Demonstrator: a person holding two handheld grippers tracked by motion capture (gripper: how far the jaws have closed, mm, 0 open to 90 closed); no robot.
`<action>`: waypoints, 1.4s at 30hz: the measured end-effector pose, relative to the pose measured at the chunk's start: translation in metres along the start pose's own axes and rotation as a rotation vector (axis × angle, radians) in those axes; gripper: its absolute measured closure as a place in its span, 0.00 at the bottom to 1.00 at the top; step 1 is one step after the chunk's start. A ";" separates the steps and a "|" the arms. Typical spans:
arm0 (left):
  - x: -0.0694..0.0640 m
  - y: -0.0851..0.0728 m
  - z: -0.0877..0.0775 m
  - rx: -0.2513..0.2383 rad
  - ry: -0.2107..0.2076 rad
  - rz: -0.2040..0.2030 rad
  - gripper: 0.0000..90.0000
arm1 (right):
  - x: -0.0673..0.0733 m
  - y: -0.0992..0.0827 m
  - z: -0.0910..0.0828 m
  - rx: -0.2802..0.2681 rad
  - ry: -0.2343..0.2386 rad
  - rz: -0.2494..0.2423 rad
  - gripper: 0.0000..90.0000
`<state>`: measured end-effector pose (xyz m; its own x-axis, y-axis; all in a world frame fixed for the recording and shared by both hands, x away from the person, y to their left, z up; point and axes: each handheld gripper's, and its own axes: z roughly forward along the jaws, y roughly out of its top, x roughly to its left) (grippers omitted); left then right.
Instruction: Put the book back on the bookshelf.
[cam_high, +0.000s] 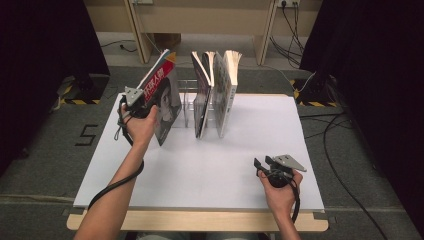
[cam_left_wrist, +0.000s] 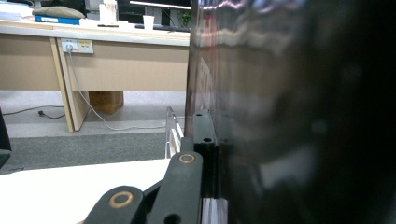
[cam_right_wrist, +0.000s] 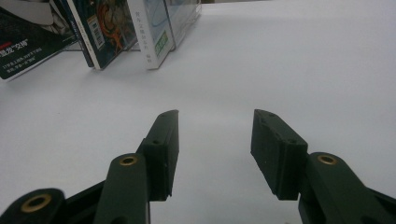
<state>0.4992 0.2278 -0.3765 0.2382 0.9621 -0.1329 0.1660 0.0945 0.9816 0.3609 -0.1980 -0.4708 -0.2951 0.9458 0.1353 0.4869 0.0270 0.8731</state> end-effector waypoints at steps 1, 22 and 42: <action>0.000 0.000 0.000 0.001 0.001 -0.006 0.96 | 0.000 0.000 0.000 0.003 0.002 0.002 0.58; -0.012 0.010 0.025 -0.044 0.030 0.045 0.96 | -0.001 0.000 -0.001 -0.006 0.002 0.004 0.58; 0.001 -0.005 0.009 -0.041 0.057 0.101 0.88 | 0.001 0.000 -0.001 -0.004 0.005 -0.002 0.59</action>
<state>0.5074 0.2260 -0.3824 0.1965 0.9802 -0.0261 0.1046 0.0055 0.9945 0.3597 -0.1970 -0.4698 -0.3000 0.9442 0.1358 0.4832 0.0277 0.8751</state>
